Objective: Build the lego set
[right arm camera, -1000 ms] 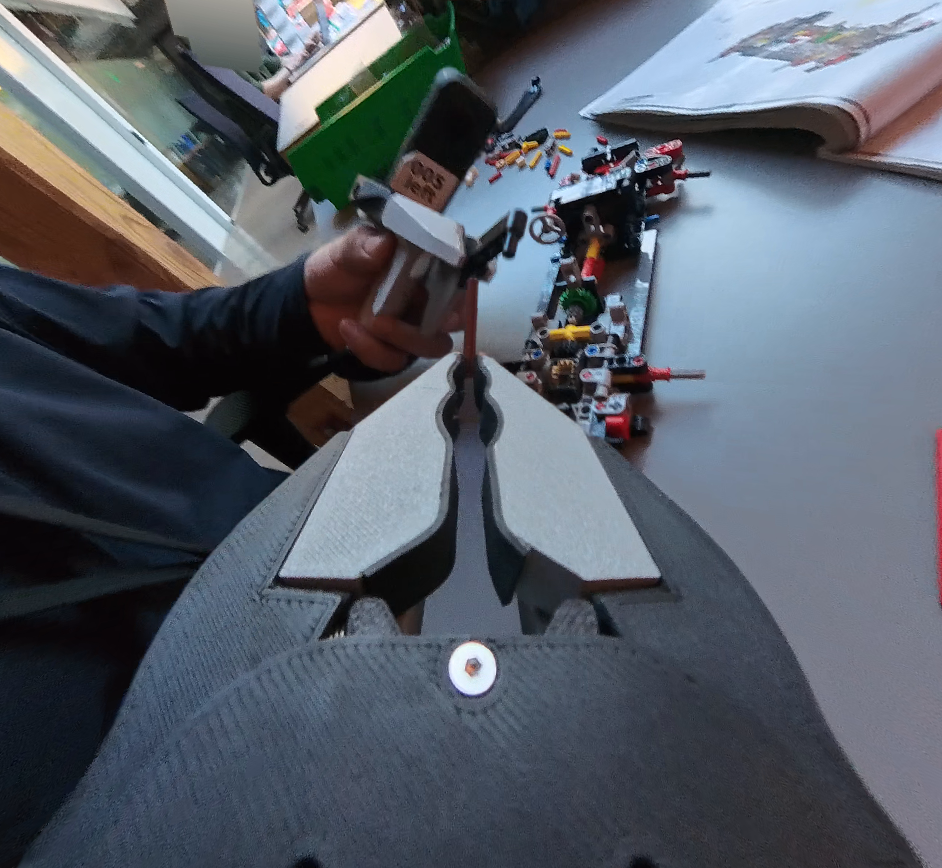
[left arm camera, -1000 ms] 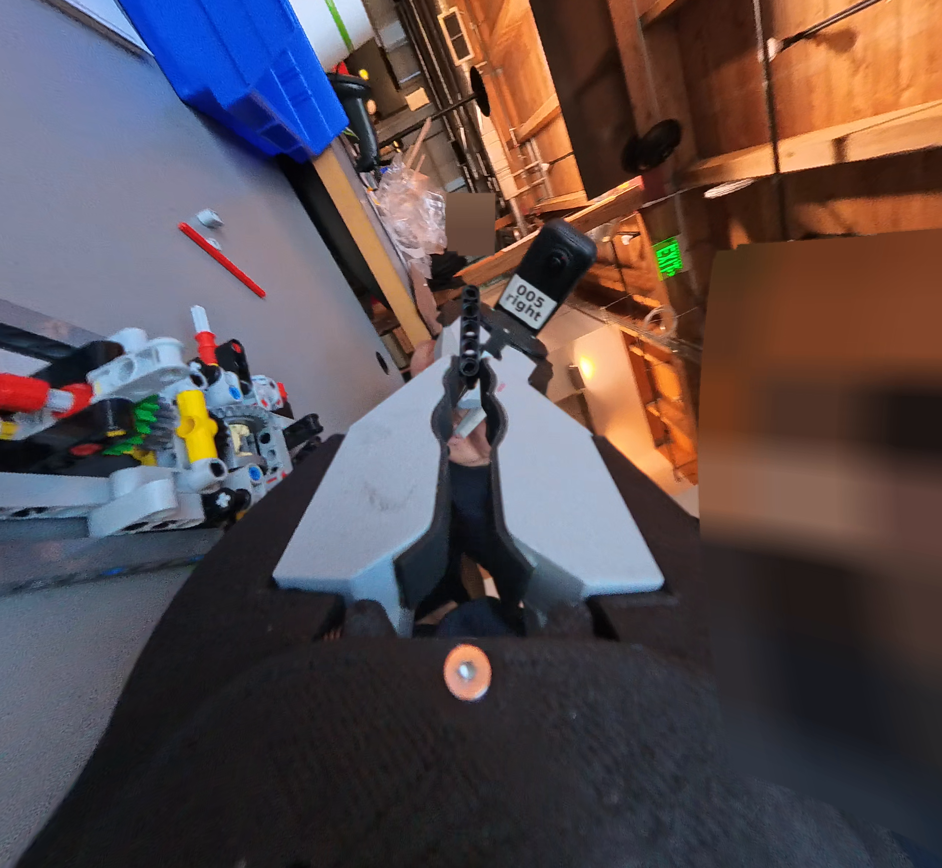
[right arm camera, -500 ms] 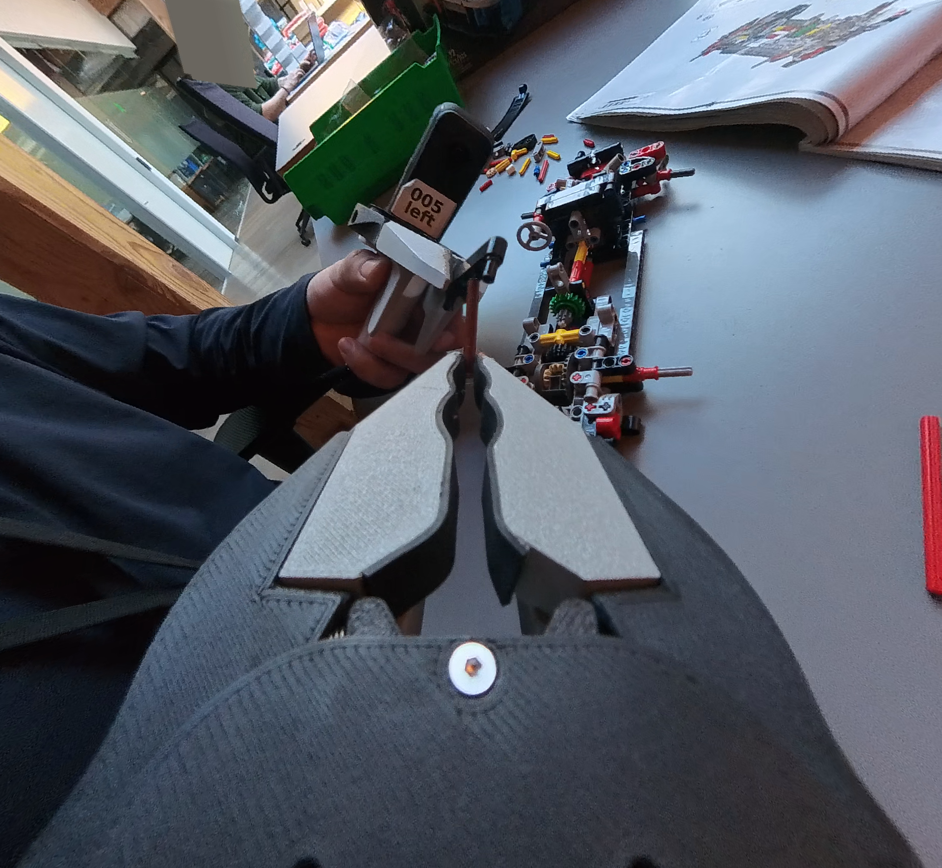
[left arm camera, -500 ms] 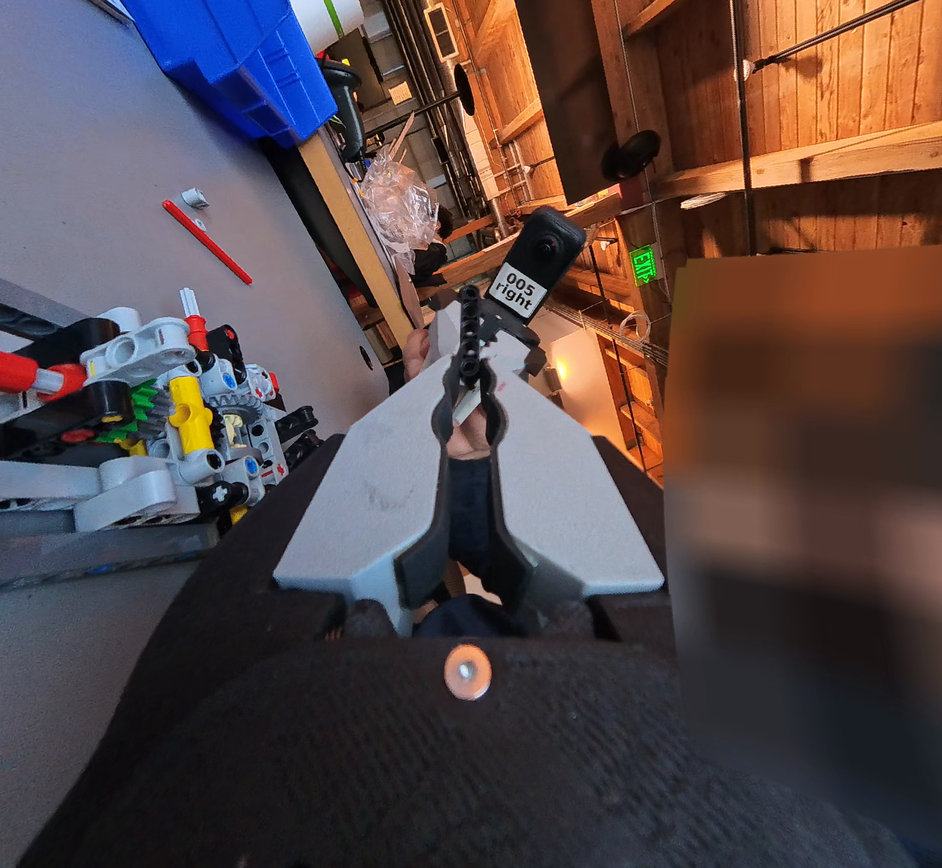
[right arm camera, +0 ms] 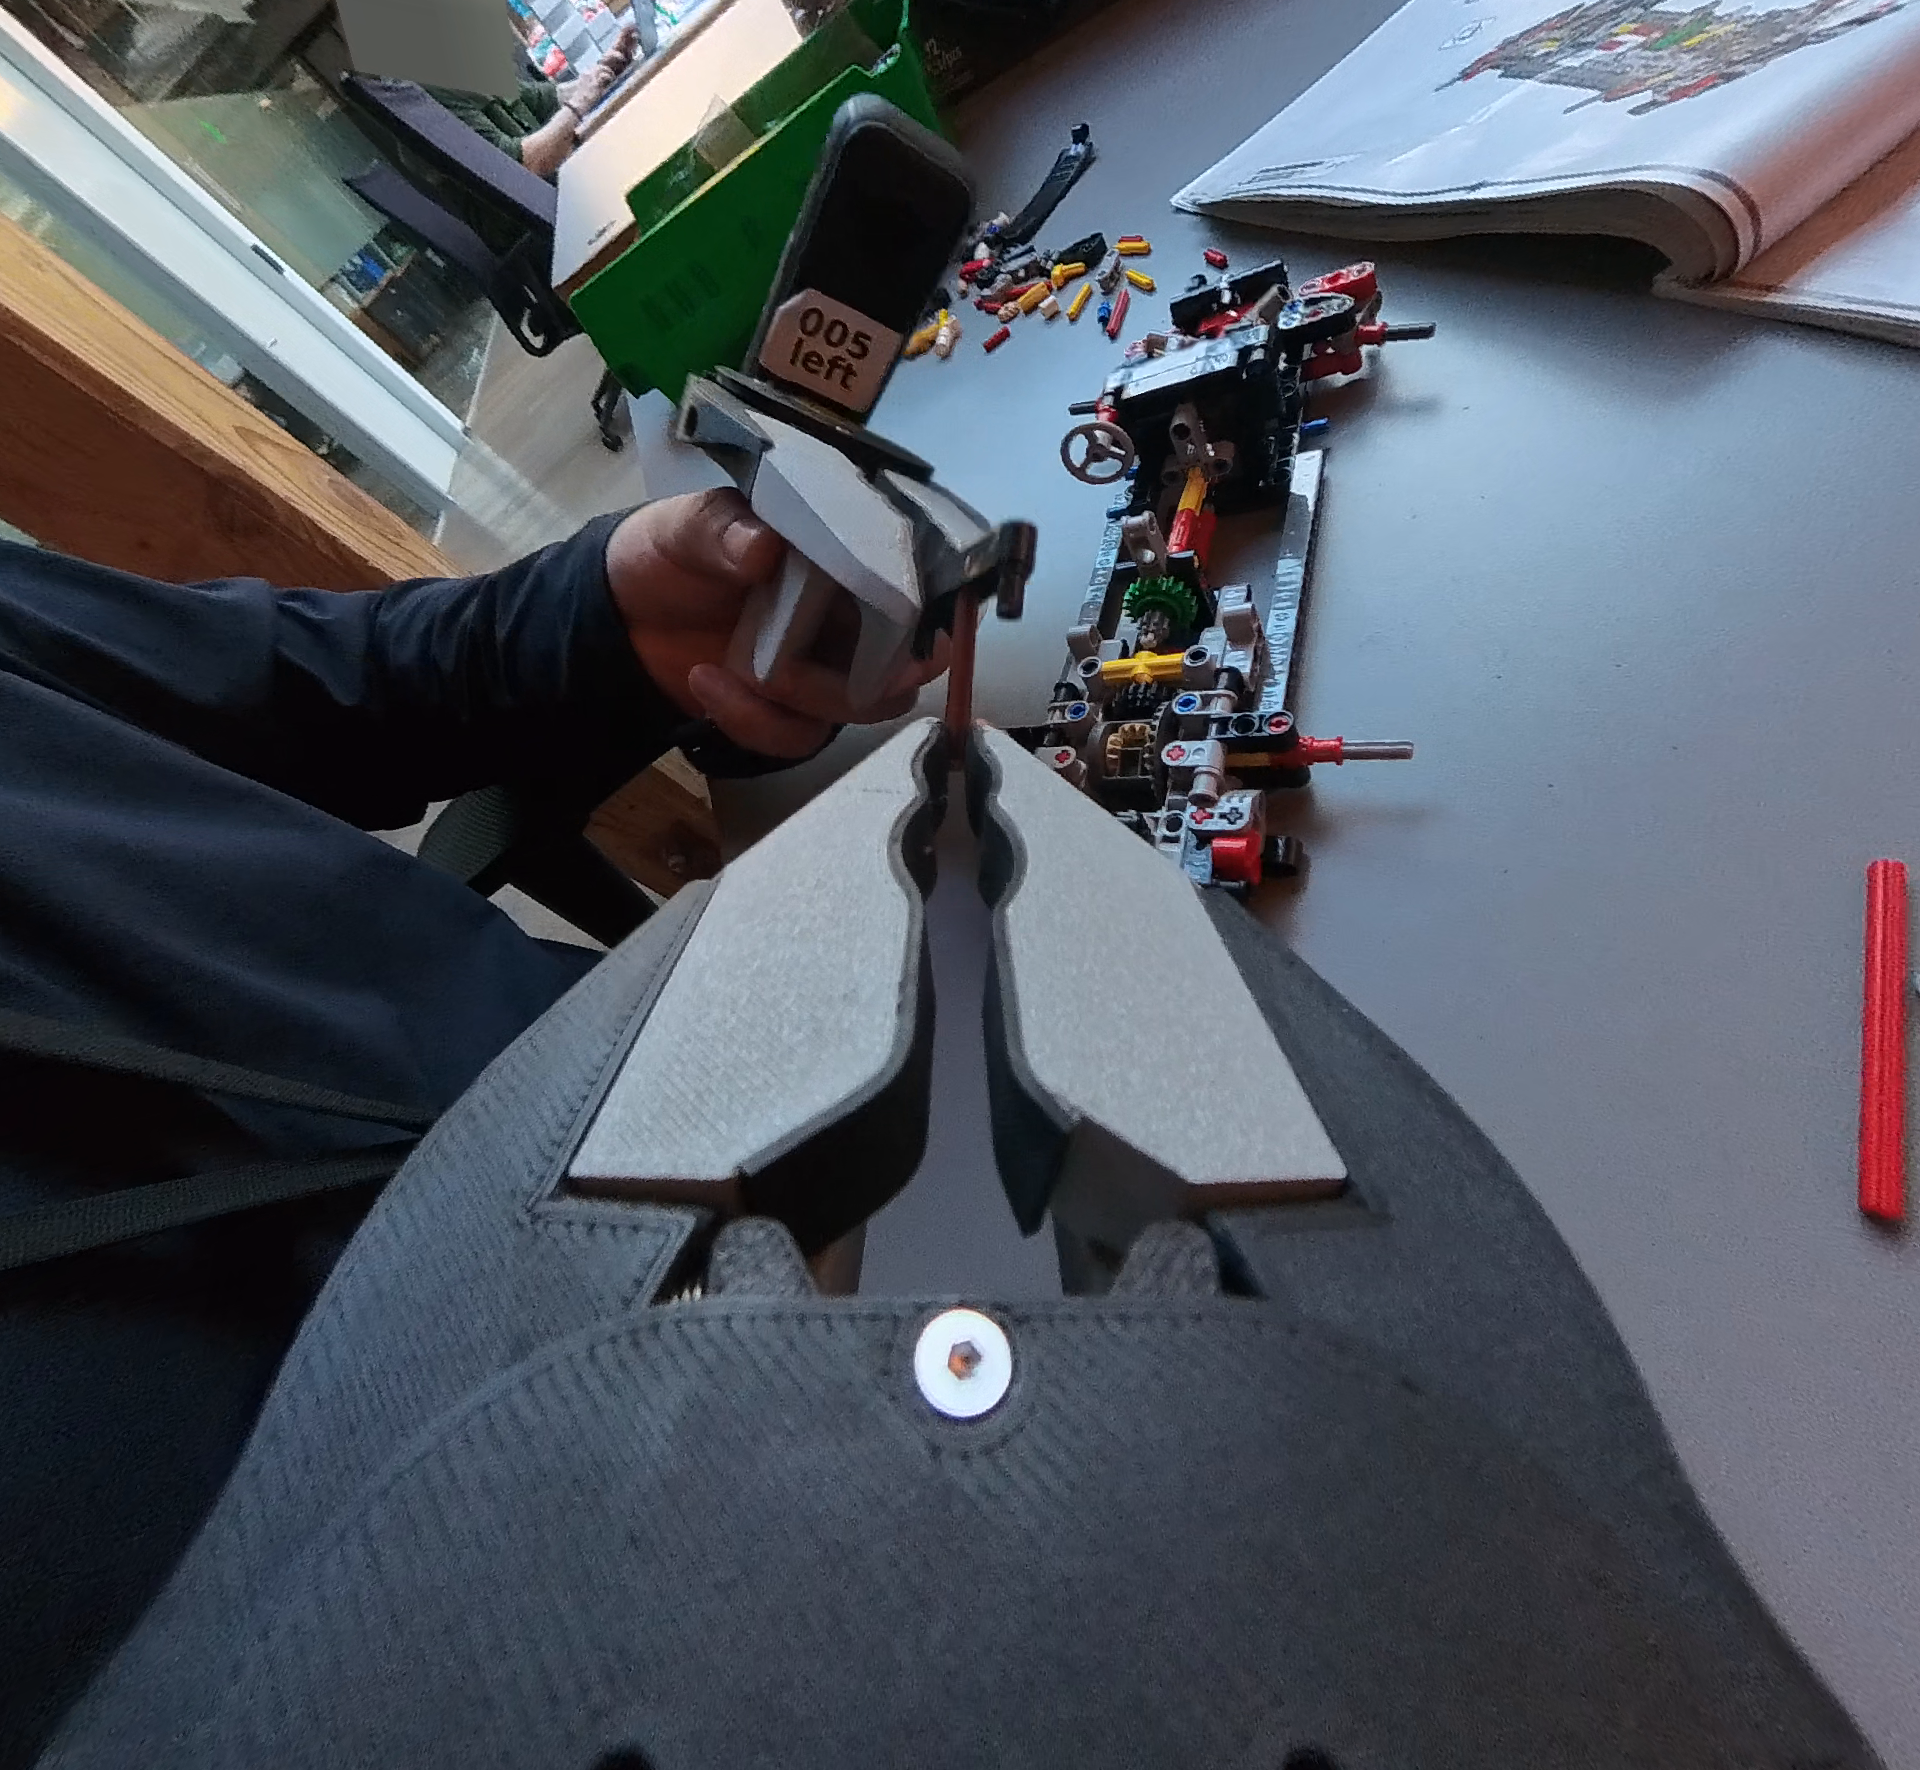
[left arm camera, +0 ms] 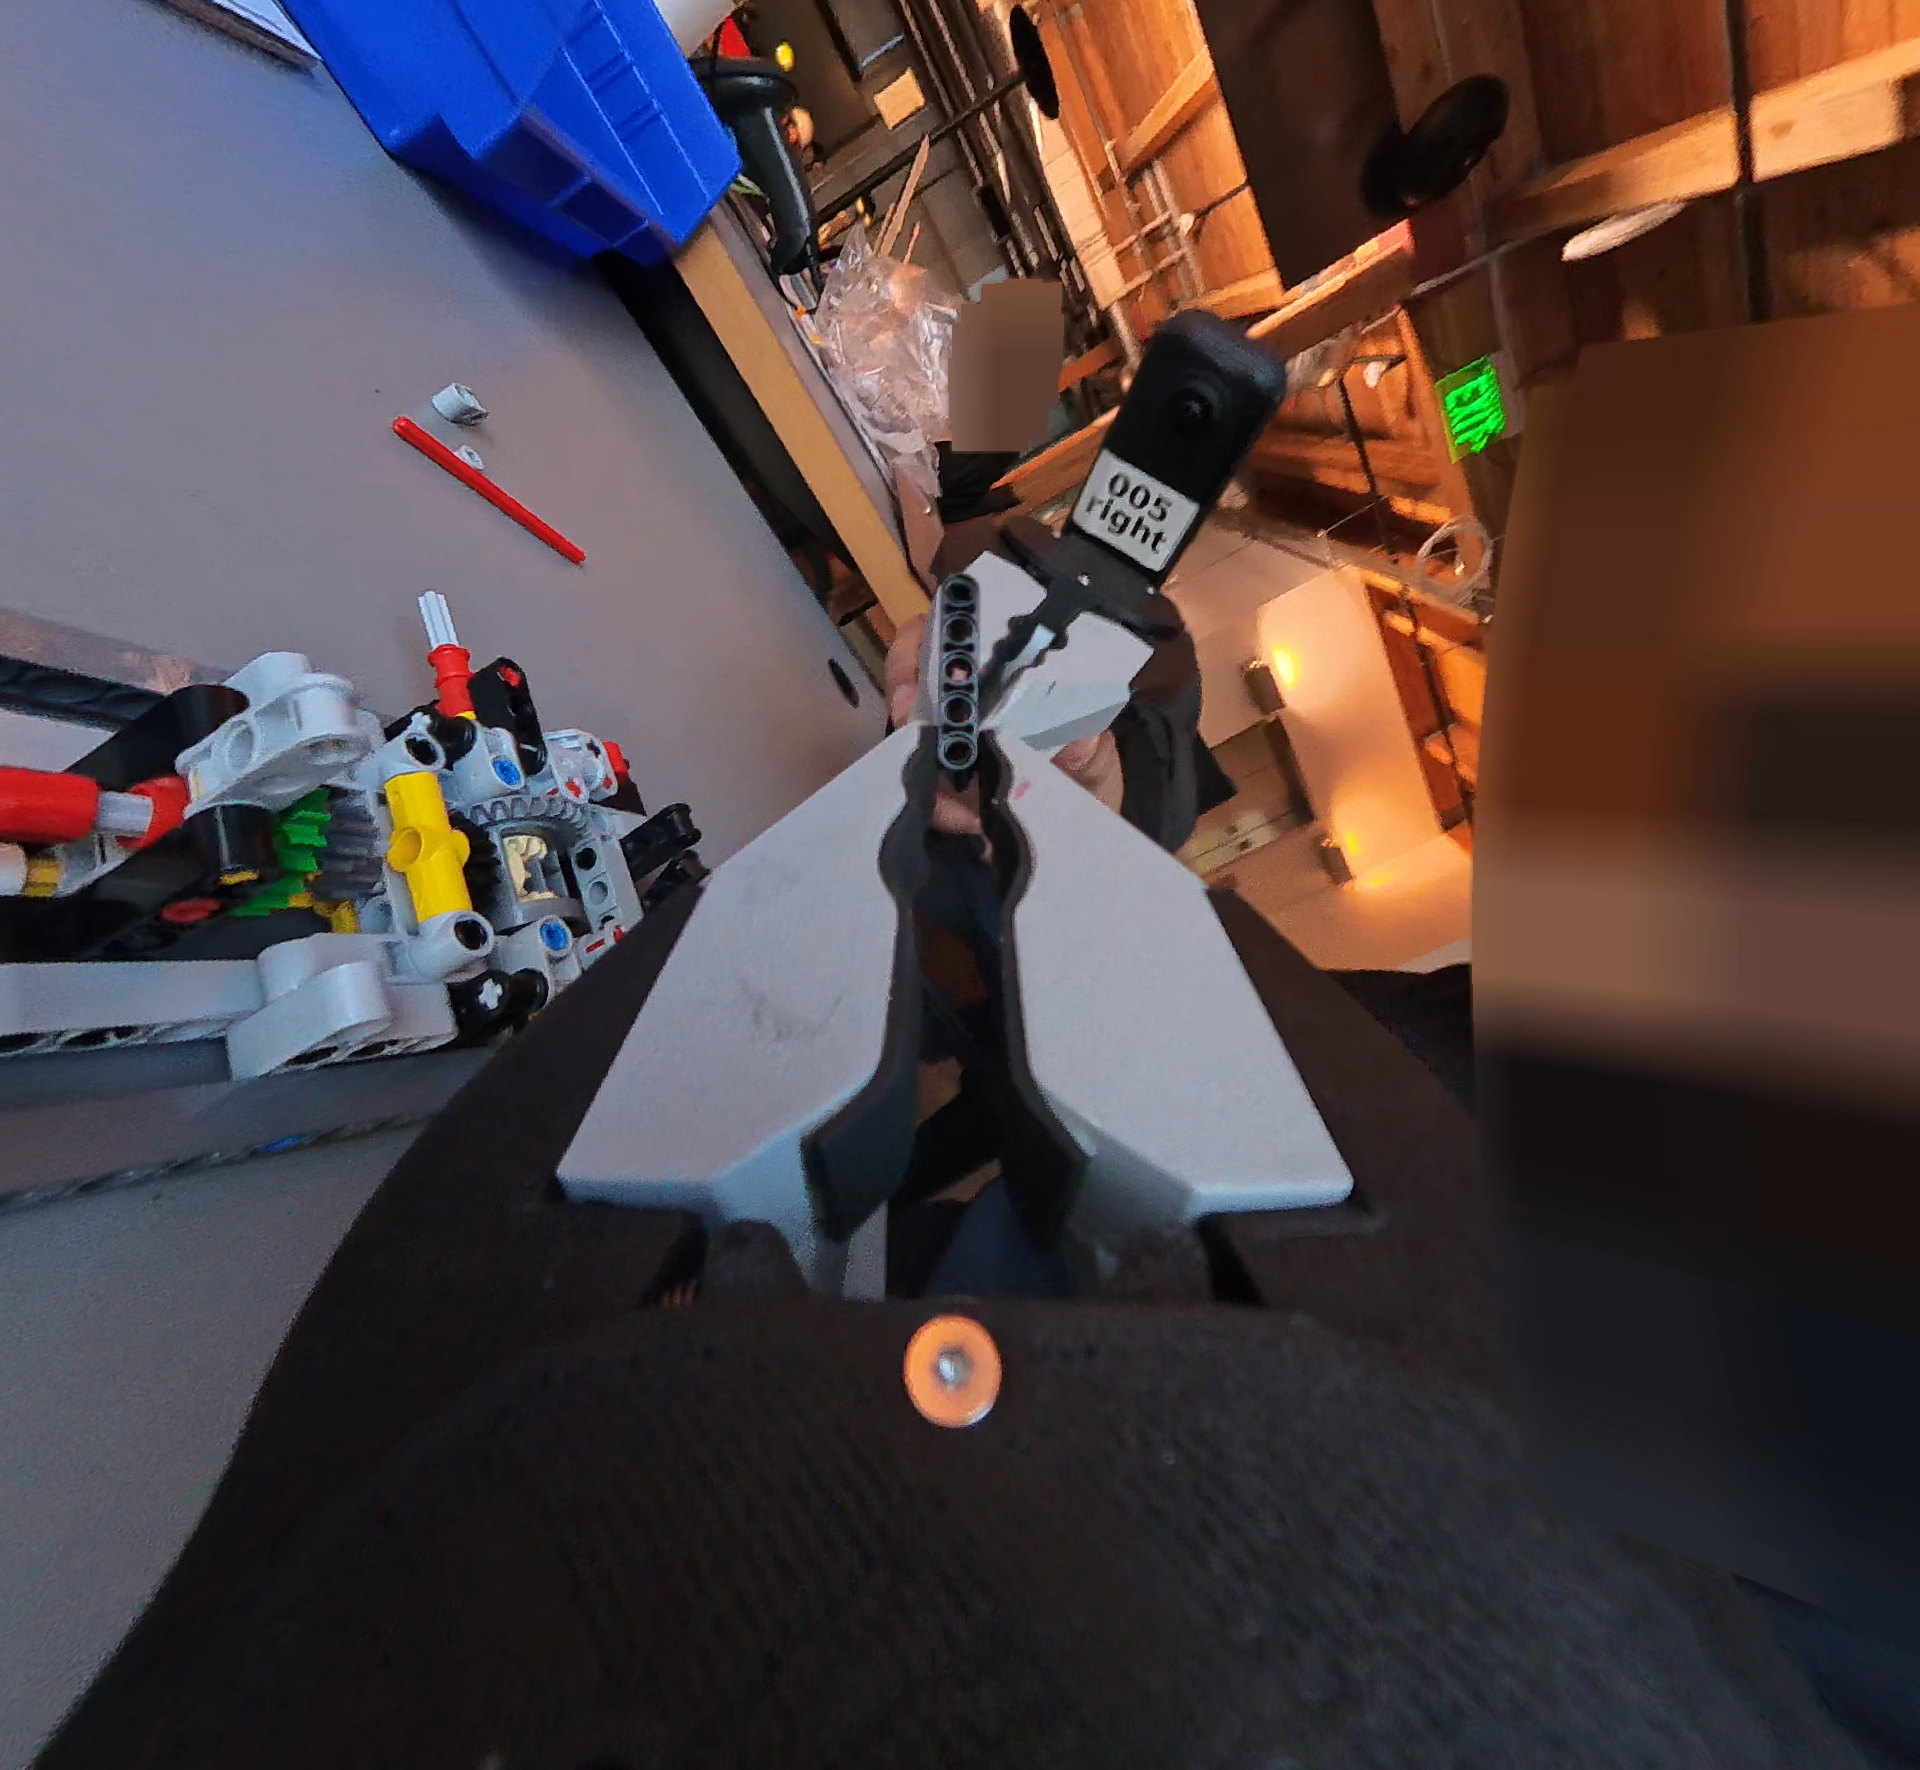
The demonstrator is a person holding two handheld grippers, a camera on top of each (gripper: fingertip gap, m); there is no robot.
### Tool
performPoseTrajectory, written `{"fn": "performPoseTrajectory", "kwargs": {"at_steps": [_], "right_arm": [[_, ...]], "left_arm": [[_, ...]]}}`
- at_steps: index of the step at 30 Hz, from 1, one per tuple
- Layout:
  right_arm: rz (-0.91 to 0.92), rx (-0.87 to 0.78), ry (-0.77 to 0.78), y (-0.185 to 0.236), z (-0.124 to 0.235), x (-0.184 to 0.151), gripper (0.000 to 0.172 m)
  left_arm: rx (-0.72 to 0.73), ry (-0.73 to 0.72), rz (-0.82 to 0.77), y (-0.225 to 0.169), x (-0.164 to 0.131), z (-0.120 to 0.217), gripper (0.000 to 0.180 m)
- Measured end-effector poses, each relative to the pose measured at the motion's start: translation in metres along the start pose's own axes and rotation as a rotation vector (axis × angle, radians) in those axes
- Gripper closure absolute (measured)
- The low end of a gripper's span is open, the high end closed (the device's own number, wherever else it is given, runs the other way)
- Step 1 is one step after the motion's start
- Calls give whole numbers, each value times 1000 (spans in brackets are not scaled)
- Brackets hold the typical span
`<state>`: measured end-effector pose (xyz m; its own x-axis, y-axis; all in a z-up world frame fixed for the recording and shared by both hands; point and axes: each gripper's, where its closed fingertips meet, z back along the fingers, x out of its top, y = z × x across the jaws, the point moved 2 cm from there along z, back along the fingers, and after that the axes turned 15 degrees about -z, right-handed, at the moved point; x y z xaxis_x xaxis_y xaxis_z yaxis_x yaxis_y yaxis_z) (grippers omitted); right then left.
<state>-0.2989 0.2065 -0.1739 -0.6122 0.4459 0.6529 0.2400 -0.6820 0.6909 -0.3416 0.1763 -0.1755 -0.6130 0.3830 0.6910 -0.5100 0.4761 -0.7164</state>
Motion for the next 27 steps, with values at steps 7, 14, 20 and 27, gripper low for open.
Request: {"fn": "performPoseTrajectory", "kwargs": {"at_steps": [7, 14, 20, 27], "right_arm": [[2, 41, -9, 1, -6, -2, 172], [-158, 196, -149, -8, -9, -4, 172], [-86, 305, -210, 3, -3, 2, 172], [-11, 306, -249, 6, 2, 8, 172]], "left_arm": [[60, 169, -187, -6, -17, -9, 175], [199, 253, -455, -1, -16, -8, 175], [161, 269, -458, -6, -12, -8, 159], [116, 213, -464, -17, 4, -4, 153]]}}
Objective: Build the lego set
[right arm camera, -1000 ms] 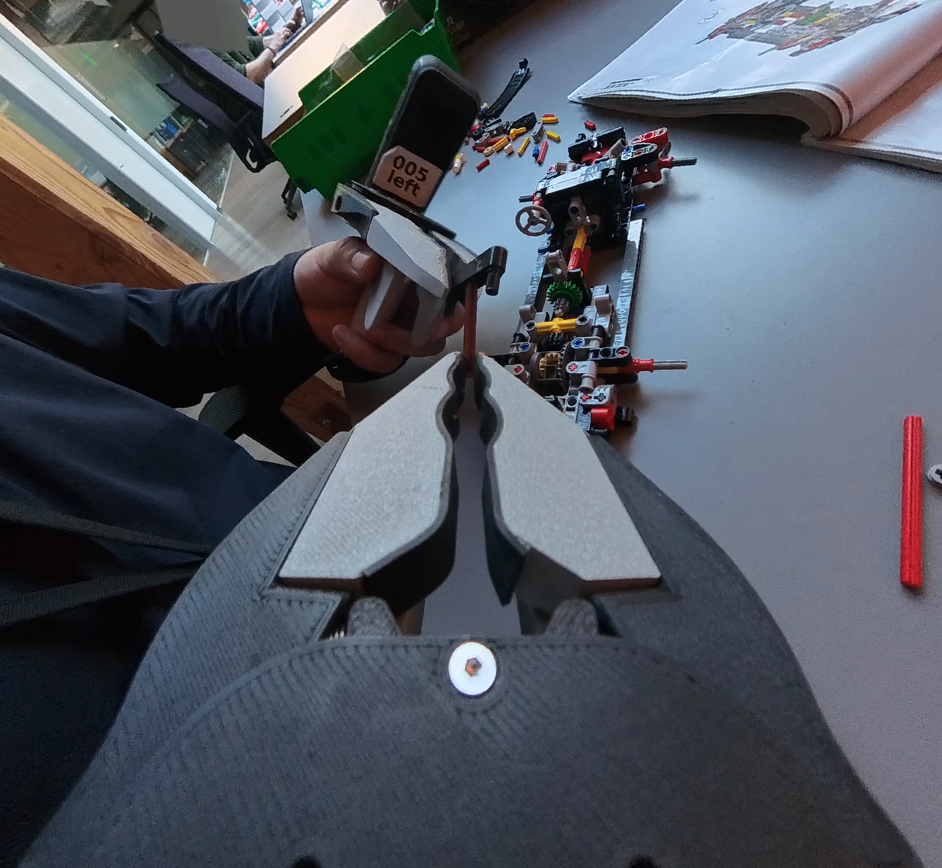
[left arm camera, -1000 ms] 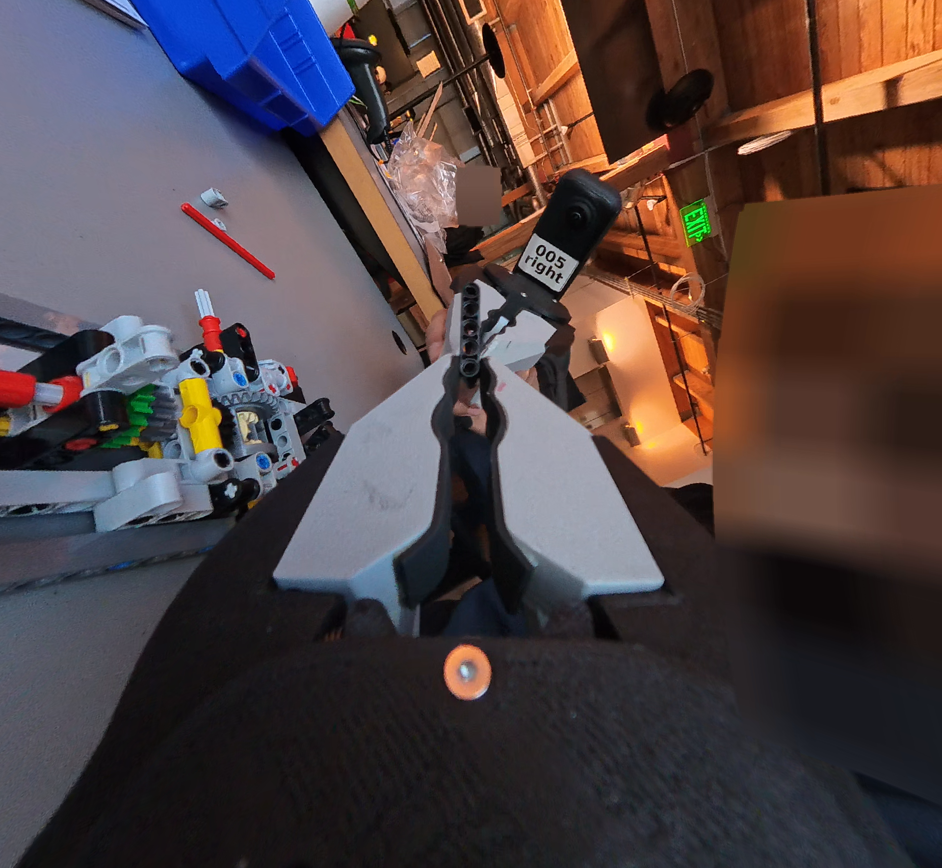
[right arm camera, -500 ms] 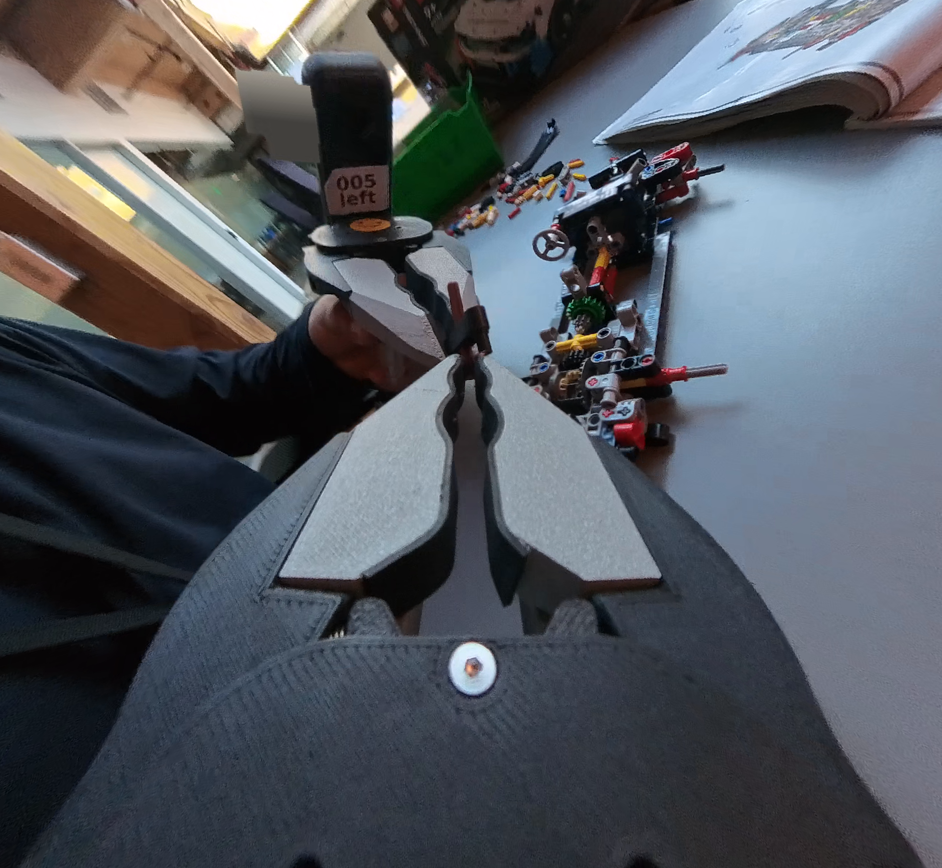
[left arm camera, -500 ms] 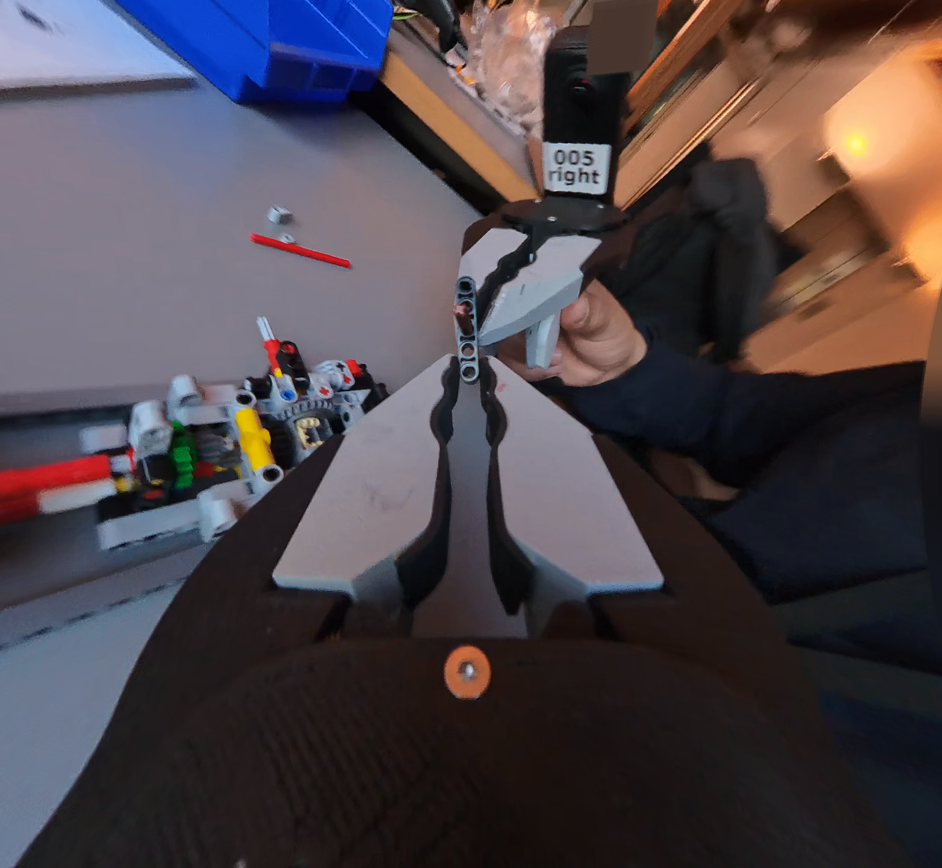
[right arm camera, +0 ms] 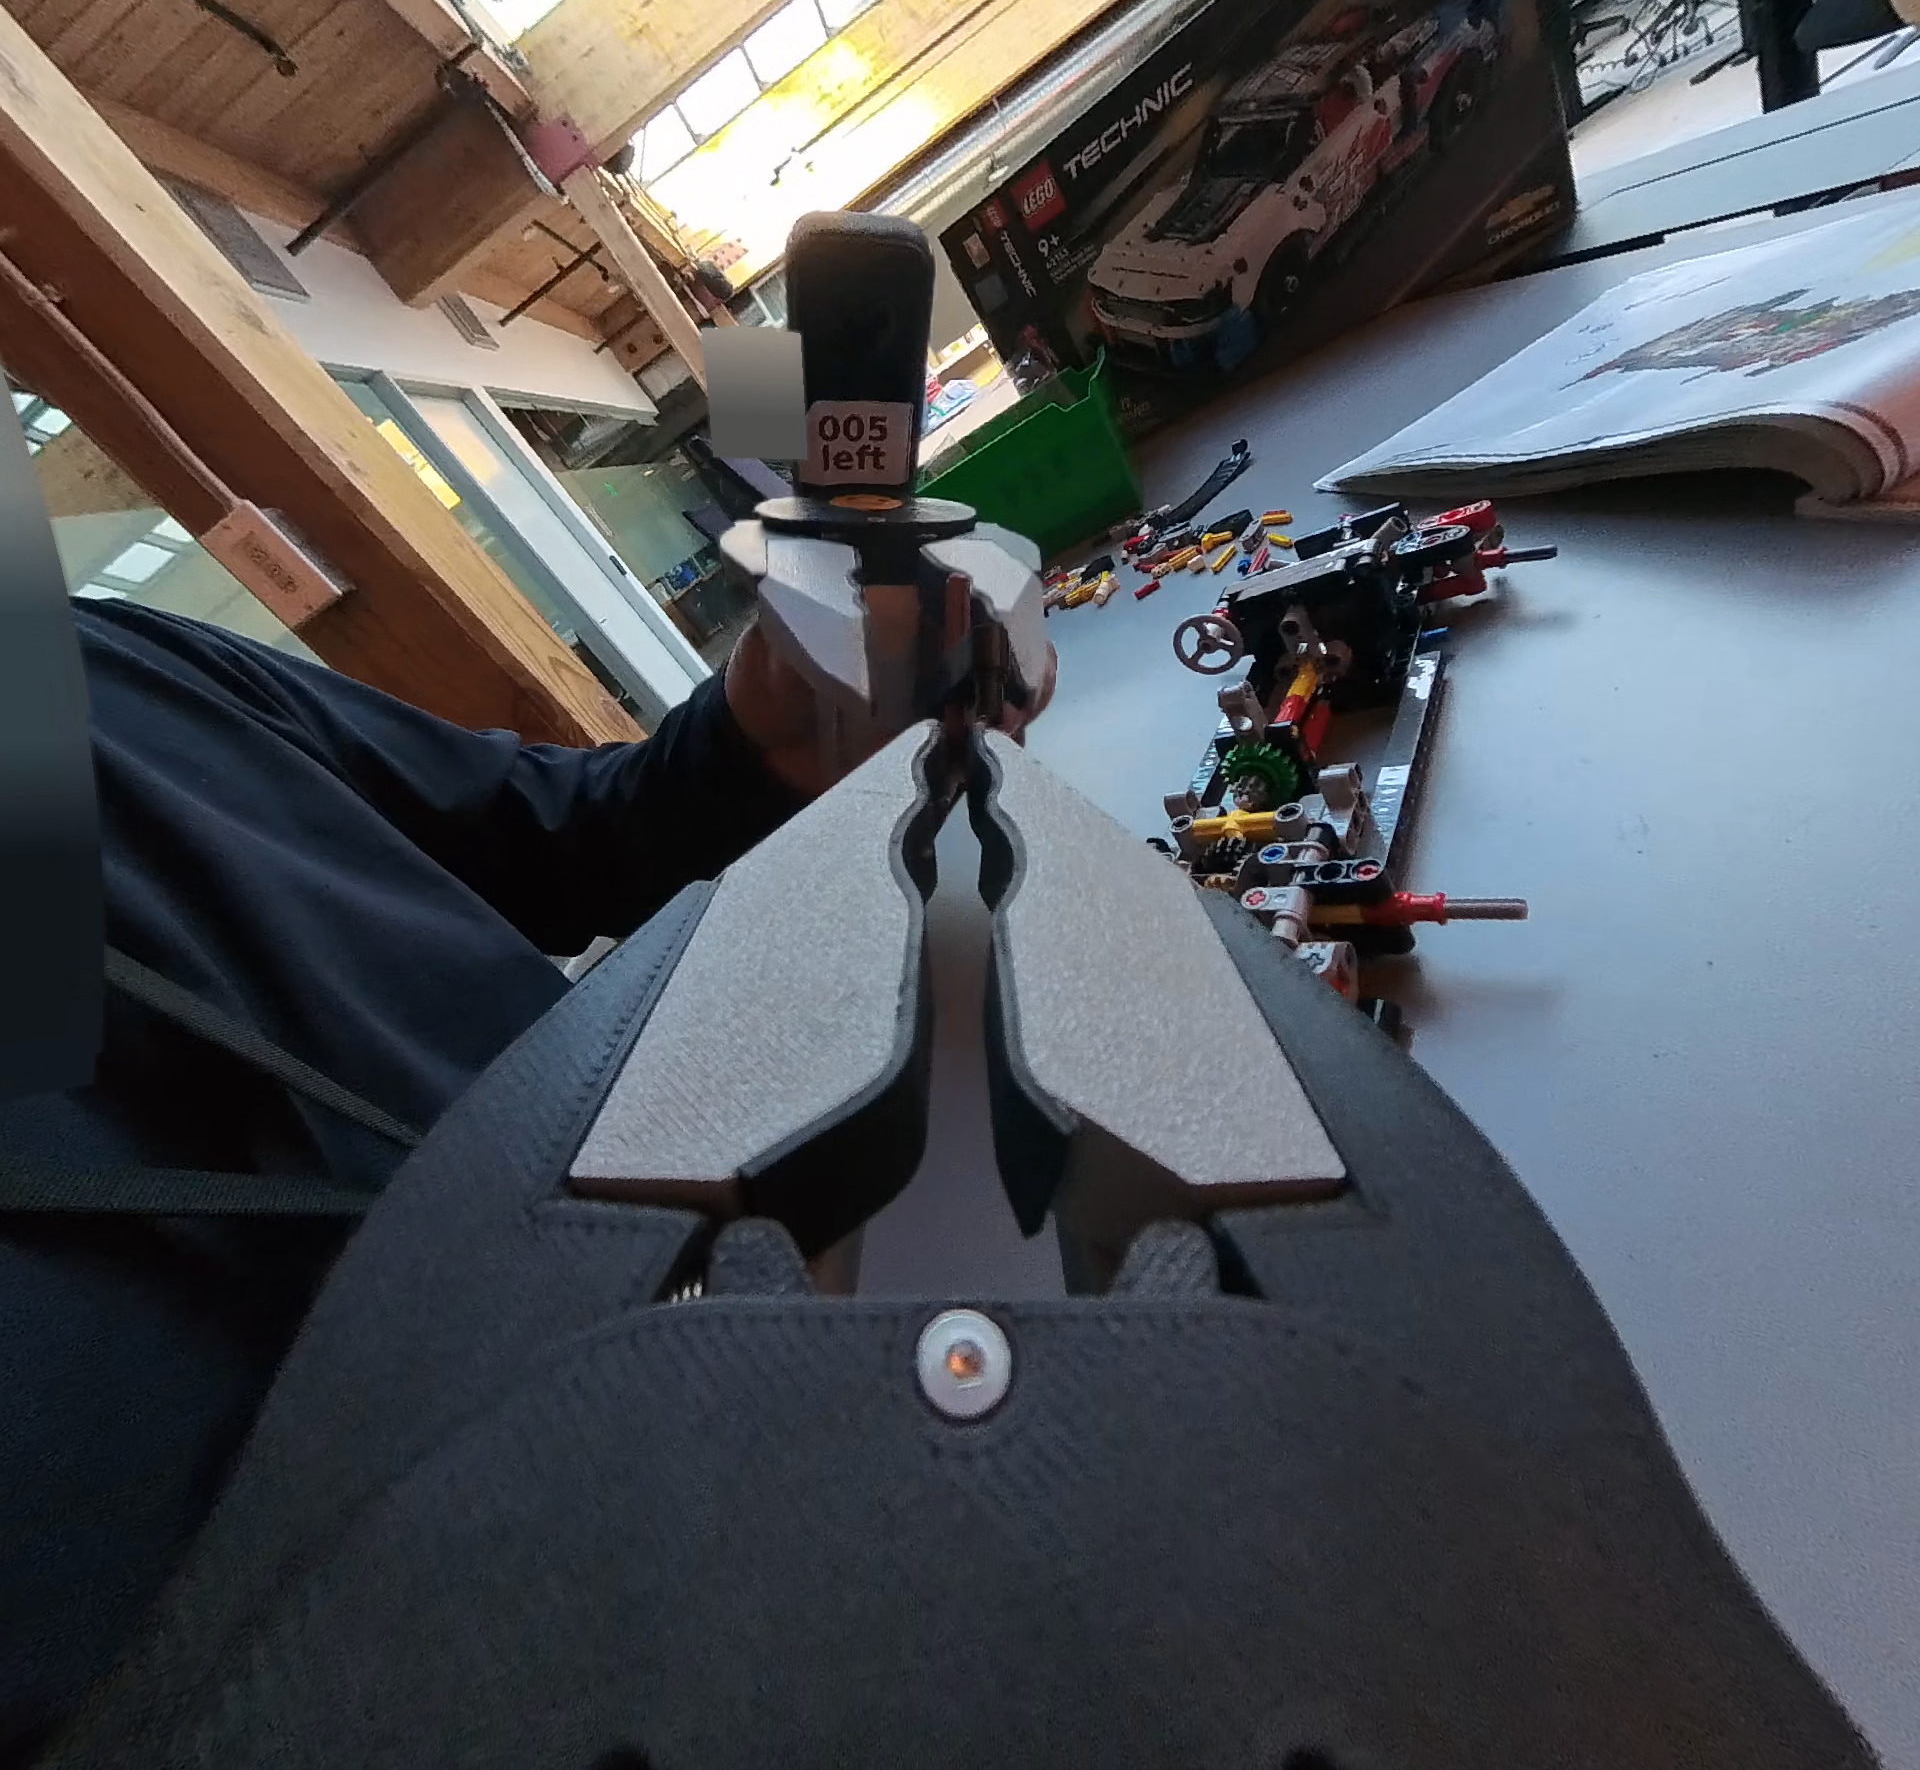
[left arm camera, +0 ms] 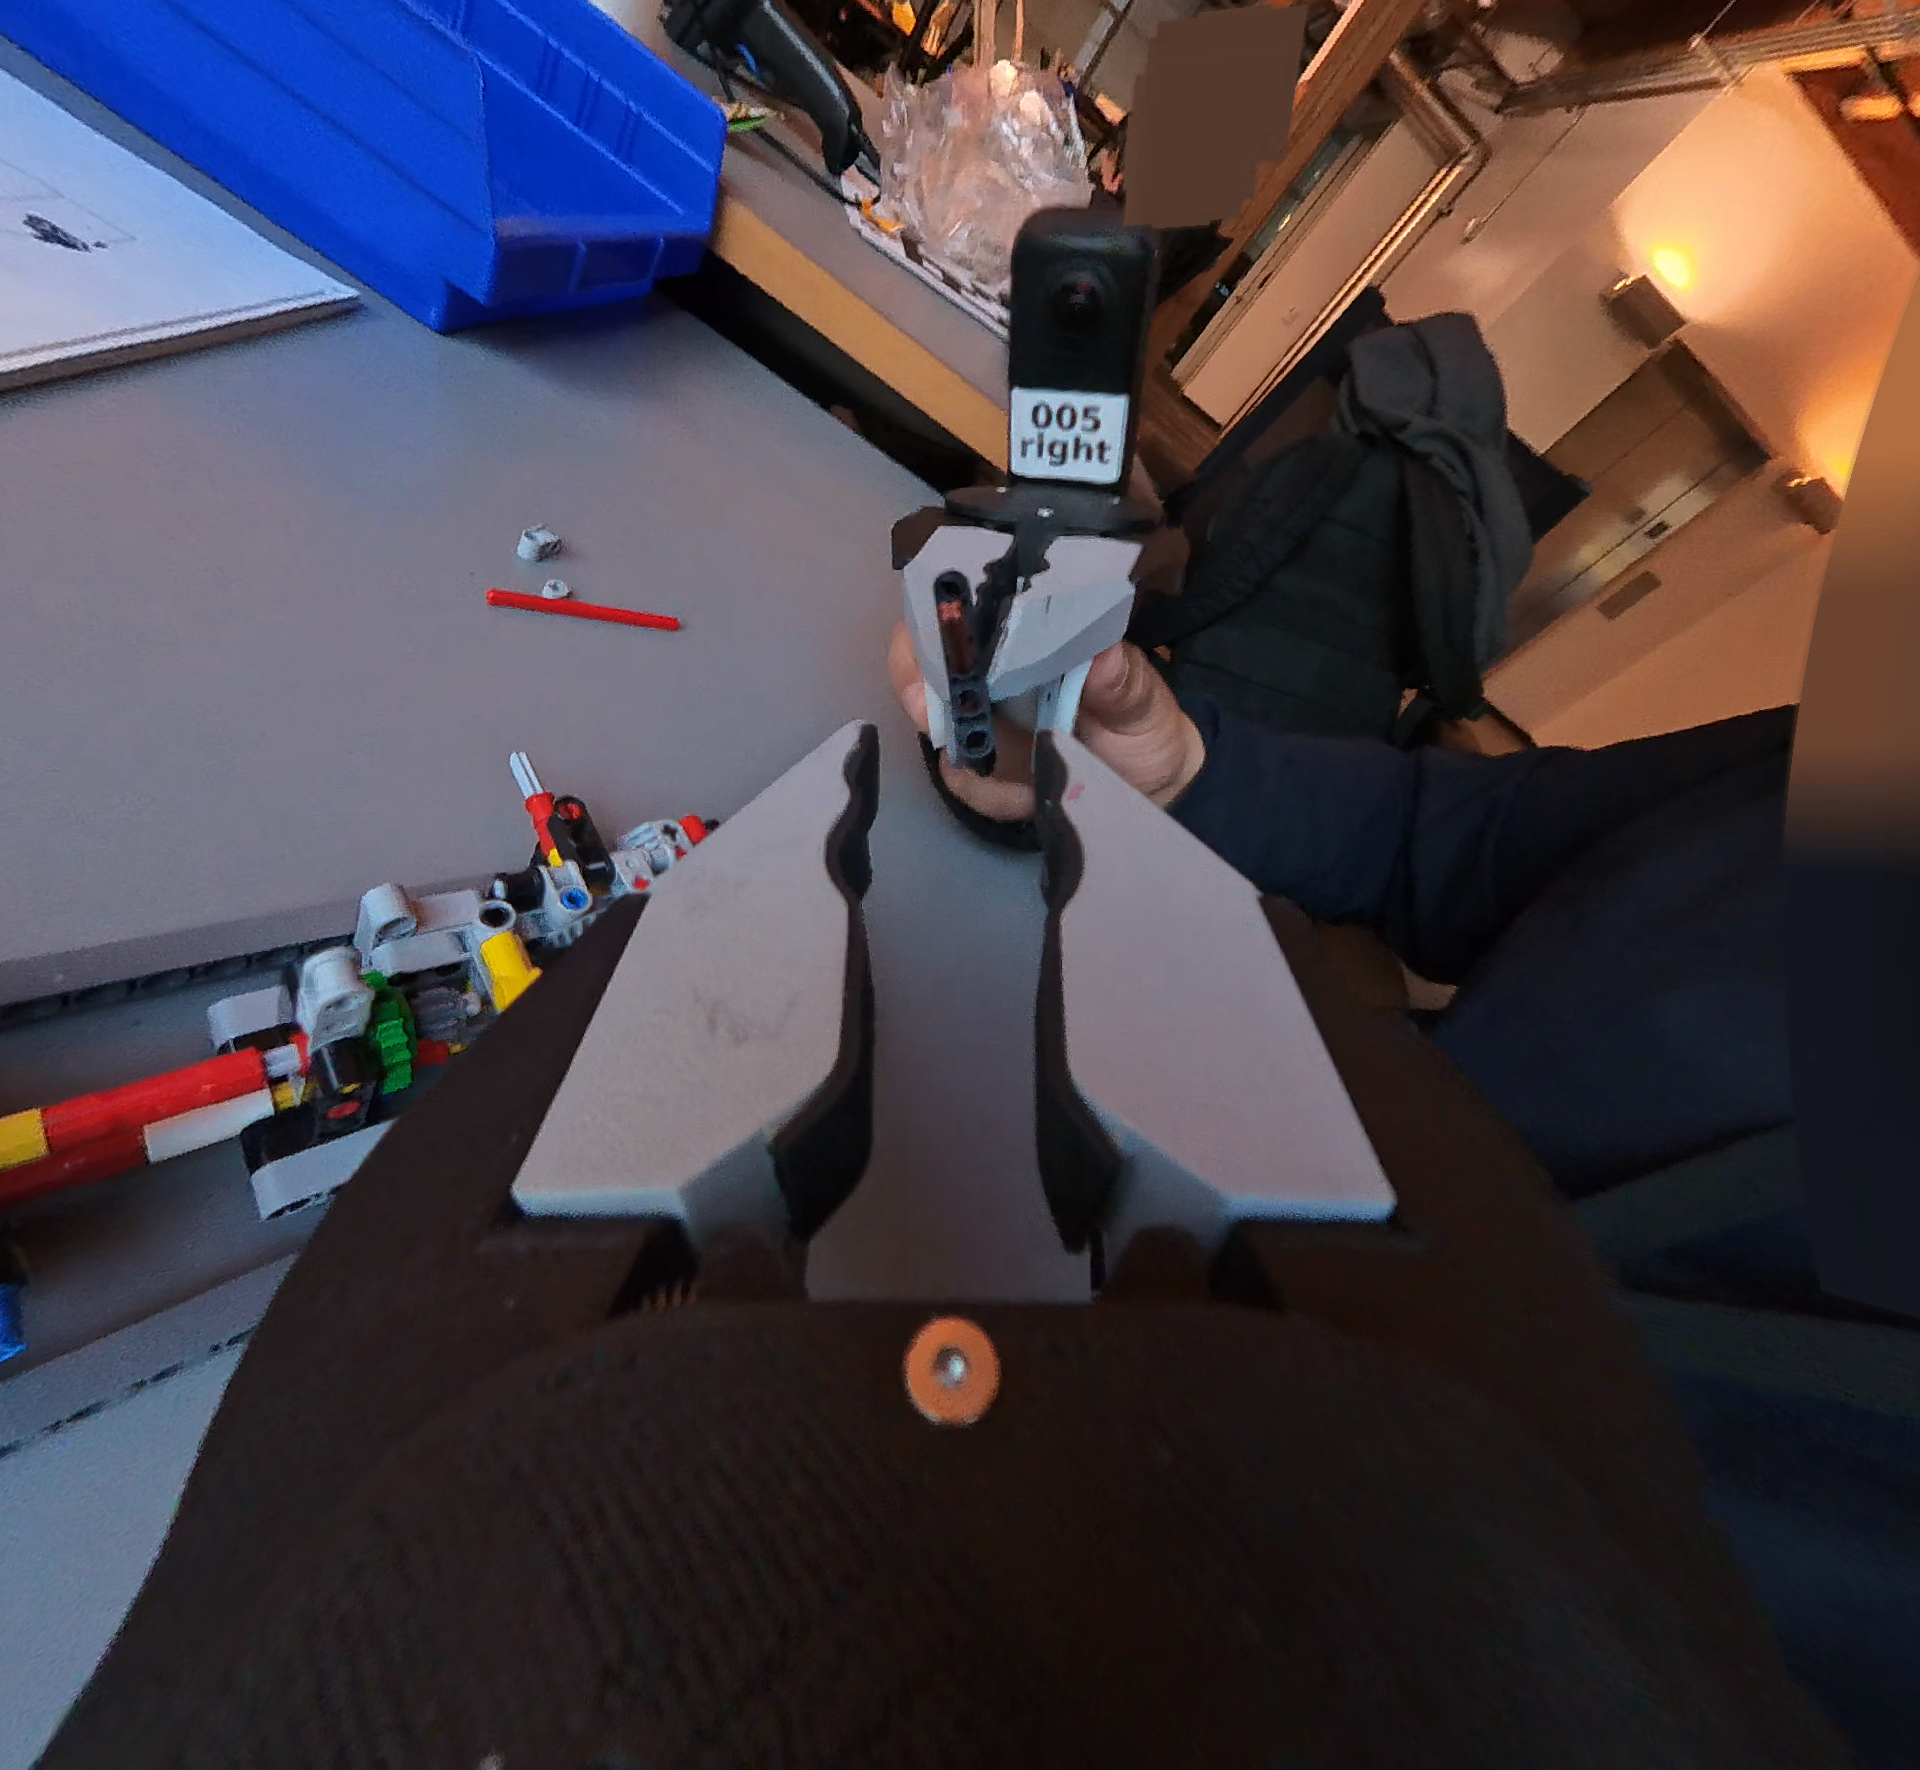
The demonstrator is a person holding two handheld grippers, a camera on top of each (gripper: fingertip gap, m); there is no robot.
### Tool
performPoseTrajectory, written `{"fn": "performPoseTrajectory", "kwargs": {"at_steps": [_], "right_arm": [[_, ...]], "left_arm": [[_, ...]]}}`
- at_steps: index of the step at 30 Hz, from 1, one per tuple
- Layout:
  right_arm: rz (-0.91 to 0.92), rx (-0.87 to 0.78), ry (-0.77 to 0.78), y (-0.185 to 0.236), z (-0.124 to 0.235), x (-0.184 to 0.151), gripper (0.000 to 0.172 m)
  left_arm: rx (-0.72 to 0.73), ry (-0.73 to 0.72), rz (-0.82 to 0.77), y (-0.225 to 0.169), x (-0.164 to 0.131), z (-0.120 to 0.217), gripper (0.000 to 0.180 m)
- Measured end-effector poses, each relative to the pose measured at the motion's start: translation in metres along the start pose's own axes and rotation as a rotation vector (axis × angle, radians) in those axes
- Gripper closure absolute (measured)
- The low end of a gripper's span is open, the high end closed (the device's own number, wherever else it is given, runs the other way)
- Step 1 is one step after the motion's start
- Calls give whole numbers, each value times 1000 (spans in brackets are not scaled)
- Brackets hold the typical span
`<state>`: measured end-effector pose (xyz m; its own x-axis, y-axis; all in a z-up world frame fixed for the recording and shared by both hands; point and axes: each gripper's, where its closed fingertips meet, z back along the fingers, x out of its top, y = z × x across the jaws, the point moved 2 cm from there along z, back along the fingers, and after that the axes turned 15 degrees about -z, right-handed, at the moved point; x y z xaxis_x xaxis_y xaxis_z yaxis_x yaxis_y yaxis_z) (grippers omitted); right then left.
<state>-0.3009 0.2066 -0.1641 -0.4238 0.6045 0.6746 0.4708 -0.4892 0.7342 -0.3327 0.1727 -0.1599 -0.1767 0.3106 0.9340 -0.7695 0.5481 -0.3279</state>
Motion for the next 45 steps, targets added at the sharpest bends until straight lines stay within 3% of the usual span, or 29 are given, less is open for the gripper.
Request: {"fn": "performPoseTrajectory", "kwargs": {"at_steps": [6, 14, 18, 20, 22, 25, 33, 41, 45], "right_arm": [[14, -5, 0, 1, 0, -1, 172], [35, -26, 22, 0, -4, -5, 172], [16, -26, 19, -2, -5, -4, 172], [22, -49, 53, -4, -5, -6, 171], [32, -106, 125, -11, 0, -8, 144], [155, -189, 159, -14, 11, 2, 135], [369, -145, 327, 3, -3, 15, 136], [335, -107, 342, -10, -2, 28, 137], [258, -20, 377, -8, -4, 26, 150]], "left_arm": [[-4, -58, 44, 6, 16, 6, 160], [-14, -47, 40, 4, 13, -2, 178], [-15, -57, 47, 4, 13, -2, 179], [-9, -25, 15, 4, 11, -2, 179], [10, 10, -55, 4, 12, 0, 179], [45, 72, -178, 3, 16, 2, 179], [72, 172, -352, 10, 28, -4, 180], [54, 232, -477, 22, 31, -5, 180], [70, 213, -477, 40, 39, -3, 180]]}}
